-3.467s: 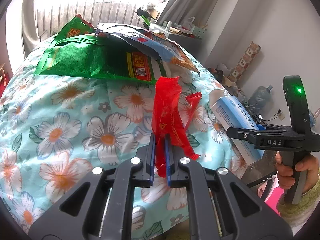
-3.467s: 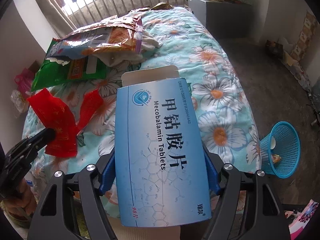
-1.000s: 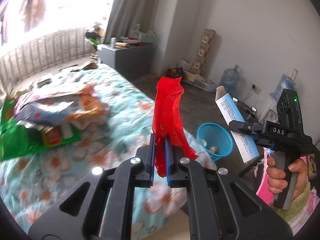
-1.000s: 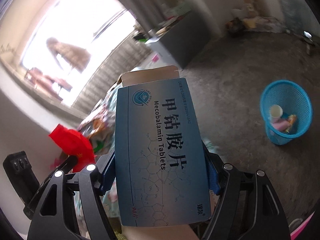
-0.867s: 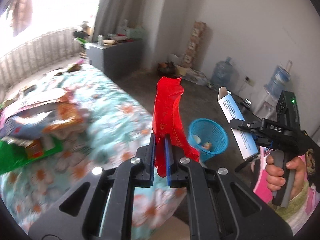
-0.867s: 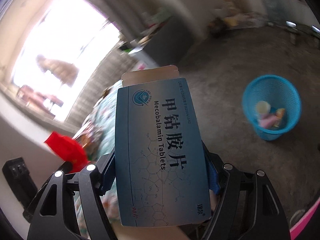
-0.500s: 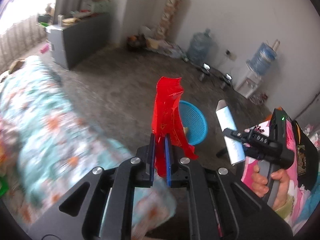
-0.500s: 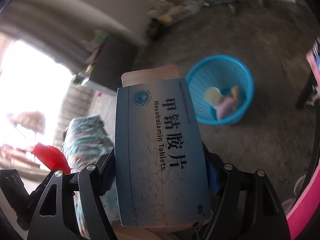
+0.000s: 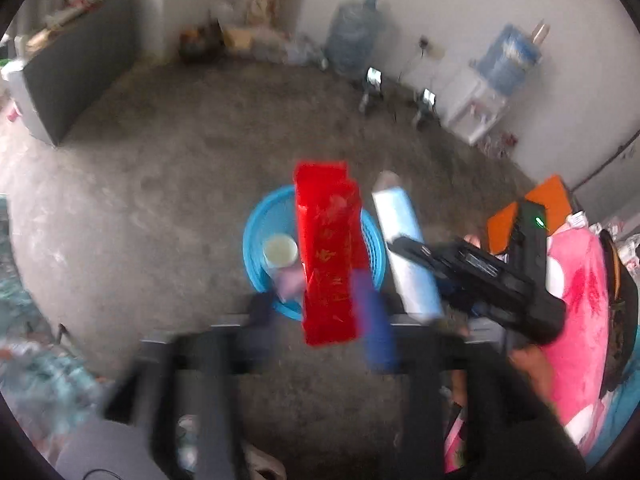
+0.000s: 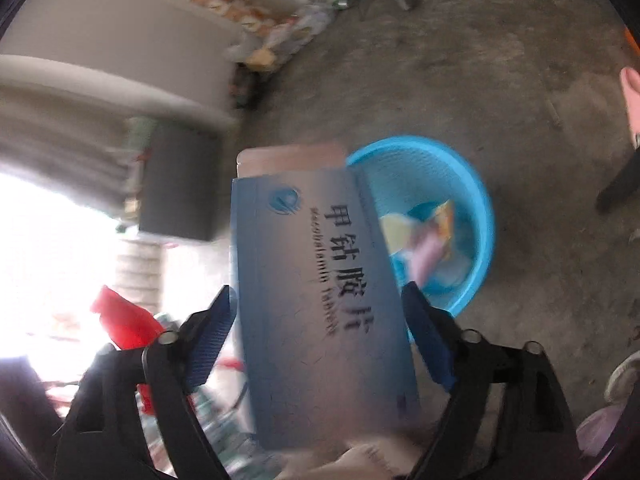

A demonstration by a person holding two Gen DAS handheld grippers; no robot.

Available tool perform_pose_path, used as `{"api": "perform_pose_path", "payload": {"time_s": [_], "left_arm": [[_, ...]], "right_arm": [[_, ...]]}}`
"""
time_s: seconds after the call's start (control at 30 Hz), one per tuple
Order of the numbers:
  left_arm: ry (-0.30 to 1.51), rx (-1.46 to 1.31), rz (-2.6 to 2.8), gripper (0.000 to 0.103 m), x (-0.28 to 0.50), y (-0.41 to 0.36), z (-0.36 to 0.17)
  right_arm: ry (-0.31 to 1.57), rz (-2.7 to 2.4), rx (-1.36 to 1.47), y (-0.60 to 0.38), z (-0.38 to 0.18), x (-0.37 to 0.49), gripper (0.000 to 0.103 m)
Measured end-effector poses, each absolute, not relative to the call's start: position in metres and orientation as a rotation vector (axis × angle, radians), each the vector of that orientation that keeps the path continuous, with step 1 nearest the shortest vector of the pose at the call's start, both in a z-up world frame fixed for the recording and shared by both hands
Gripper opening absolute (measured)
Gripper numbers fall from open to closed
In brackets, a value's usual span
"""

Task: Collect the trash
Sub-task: 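Carry red wrapper and tablets box over the wastebasket and open both grippers, then swing both tools back toward the snack bags on the bed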

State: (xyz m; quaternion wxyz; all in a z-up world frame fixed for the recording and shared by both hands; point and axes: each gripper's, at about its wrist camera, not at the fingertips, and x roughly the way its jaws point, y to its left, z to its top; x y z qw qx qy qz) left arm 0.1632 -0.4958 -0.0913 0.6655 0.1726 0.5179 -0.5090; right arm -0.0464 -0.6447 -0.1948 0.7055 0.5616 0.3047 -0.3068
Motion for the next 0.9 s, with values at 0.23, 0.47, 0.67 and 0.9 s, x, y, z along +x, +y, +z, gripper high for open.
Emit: {"api": "perform_pose_path", "payload": {"time_s": [0.23, 0.47, 0.67, 0.9], "left_arm": [[1.221, 0.406, -1.133, 0.064, 0.149, -0.501, -0.109], [1.104, 0.389, -1.107, 0.071, 0.144, -0.458, -0.064], [1.018, 0.274, -1.116, 0.078, 0.132, -0.381, -0.003], [0.870, 0.192, -1.046, 0.082, 0.121, -0.266, 0.051]], "right_arm": [[0.756, -0.793, 1.350, -0.627, -0.257, -0.069, 0.082], [0.718, -0.788, 1.306, -0.577, -0.235, -0.087, 0.082], [0.731, -0.701, 1.129, -0.547, -0.171, -0.070, 0.082], [0.789, -0.521, 0.945, -0.498, -0.112, -0.021, 0.083]]}}
